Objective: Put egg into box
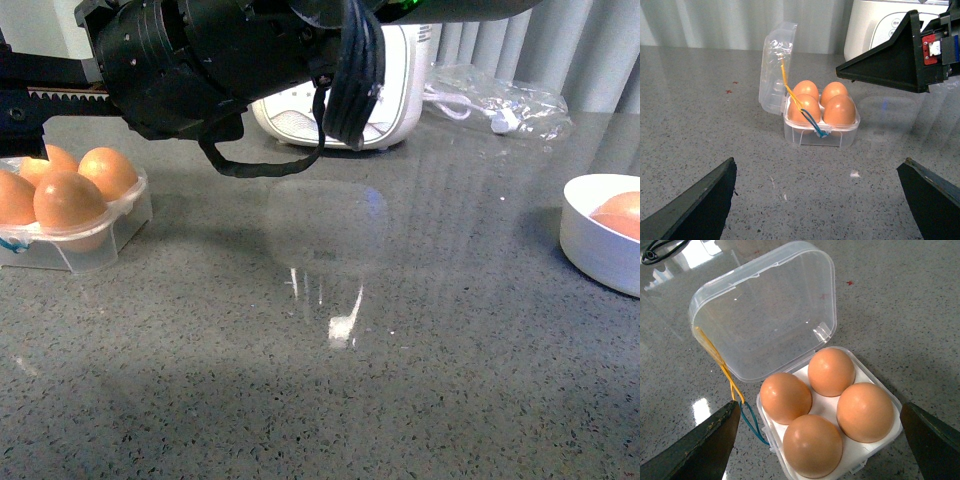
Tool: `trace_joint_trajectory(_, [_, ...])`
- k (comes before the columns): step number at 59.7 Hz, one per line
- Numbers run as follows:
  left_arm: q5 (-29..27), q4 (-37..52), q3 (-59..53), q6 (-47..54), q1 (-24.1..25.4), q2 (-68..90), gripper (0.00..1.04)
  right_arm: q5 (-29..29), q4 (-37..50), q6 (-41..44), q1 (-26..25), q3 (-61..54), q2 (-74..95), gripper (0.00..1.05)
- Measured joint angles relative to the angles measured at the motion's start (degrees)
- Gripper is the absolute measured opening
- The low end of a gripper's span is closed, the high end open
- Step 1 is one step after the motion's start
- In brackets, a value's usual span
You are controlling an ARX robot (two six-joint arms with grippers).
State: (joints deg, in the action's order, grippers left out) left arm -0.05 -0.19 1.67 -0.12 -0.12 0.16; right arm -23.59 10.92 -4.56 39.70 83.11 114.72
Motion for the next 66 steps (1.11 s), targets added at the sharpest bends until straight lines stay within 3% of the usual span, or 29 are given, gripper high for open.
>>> trace_joint_trajectory(17, [0.0, 0.0, 0.0, 0.0, 0.0, 0.0, 0.98, 1.6, 3.3, 0.3, -2.6, -3.9, -4.7, 0.98])
trace_joint_trajectory(28, [0.0, 0.0, 0.0, 0.0, 0.0, 0.0, 0.98, 6.4, 7.0, 0.5, -6.9, -10.7, -11.3, 0.98])
trace_joint_trajectory(45, [0.0, 0.0, 0.0, 0.0, 0.0, 0.0, 0.98, 16.0, 14.4, 0.4, -19.1, -29.4, -26.8, 0.98])
trace_joint_trajectory(57, [0.0, 0.0, 0.0, 0.0, 0.0, 0.0, 0.98, 16.3, 16.4, 0.8, -27.8, -39.9, -37.2, 0.98])
trace_joint_trajectory(66, [0.0, 0.0, 0.0, 0.0, 0.0, 0.0, 0.98, 19.0, 17.5, 2.4, -31.3, -44.5, -43.0, 0.98])
